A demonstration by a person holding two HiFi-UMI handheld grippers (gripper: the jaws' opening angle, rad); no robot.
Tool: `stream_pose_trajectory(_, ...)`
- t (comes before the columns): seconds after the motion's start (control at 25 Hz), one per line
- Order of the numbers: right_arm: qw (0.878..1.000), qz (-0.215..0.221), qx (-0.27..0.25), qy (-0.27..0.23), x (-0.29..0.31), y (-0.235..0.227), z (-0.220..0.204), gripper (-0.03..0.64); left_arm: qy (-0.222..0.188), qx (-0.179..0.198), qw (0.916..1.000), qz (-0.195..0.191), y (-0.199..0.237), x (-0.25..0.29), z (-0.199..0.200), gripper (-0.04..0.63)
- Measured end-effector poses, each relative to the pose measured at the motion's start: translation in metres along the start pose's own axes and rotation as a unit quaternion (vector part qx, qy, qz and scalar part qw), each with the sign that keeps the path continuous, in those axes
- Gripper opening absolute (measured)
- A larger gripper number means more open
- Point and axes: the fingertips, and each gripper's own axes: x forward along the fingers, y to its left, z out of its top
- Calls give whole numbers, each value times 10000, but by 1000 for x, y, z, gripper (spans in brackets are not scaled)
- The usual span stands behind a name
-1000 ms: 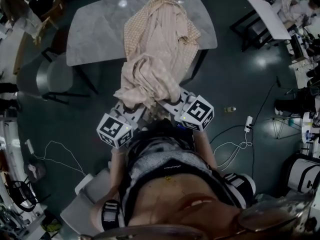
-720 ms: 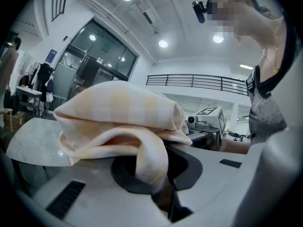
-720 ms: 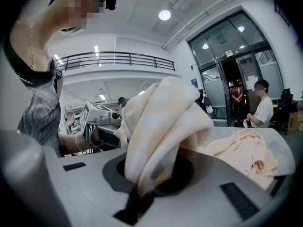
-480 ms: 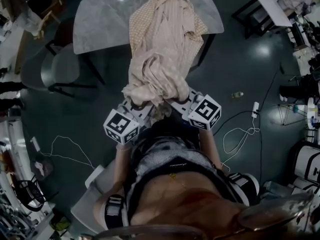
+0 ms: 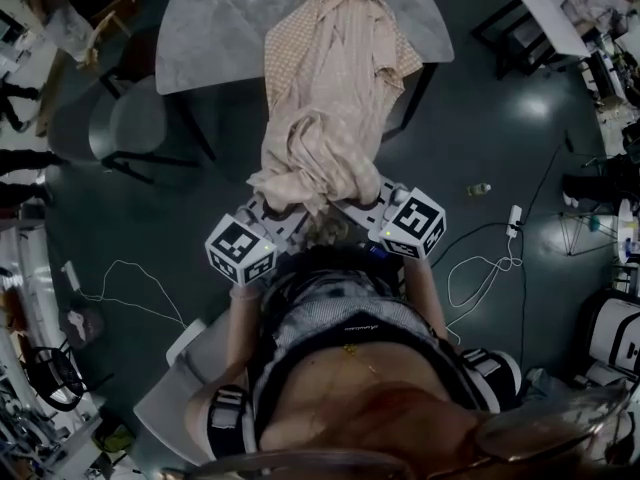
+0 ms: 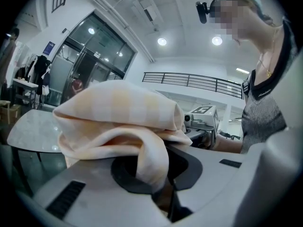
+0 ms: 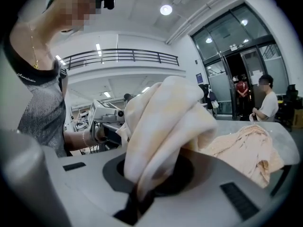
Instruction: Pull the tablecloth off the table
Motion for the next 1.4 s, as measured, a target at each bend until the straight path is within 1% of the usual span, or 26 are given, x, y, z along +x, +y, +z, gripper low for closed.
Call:
stream_pose_trajectory(0.16, 10000, 16, -40, -2, -20, 7, -7, 84, 161, 119, 9998, -69, -21, 9, -4, 35)
stream_pose_trajectory(0.36, 10000, -77, 55, -6, -68, 22, -24, 84, 398, 251, 9987, -194, -69, 30, -13, 34)
stream_pose_trajectory(0.6, 9999, 90, -9, 64, -116, 48, -50, 84, 256, 57, 9996, -105, -124, 43, -34, 34)
stream_pose_trajectory(0.8, 9998, 161, -54, -124, -159, 61, -59, 84, 47, 108, 9999, 94, -166, 59, -36, 34)
stream_pose_trajectory(0.96, 9990, 372, -52, -221, -165, 66, -52, 84, -107, 63, 9998, 179, -173, 56, -29, 35)
stream_pose_trajectory(1.16, 9966, 651, 112, -492, -170, 70, -43, 84, -222, -39, 9997, -30, -177, 53, -21, 35)
stream_pose_trajectory(1.24, 9962, 646, 138, -559, -170, 71, -41, 84, -235, -33, 9997, -14, -177, 52, -20, 35)
stream_pose_trajectory(1.4, 9965, 551, 110, -619, -168, 68, -41, 84, -348, -40, 9993, 138, -174, 53, -18, 35)
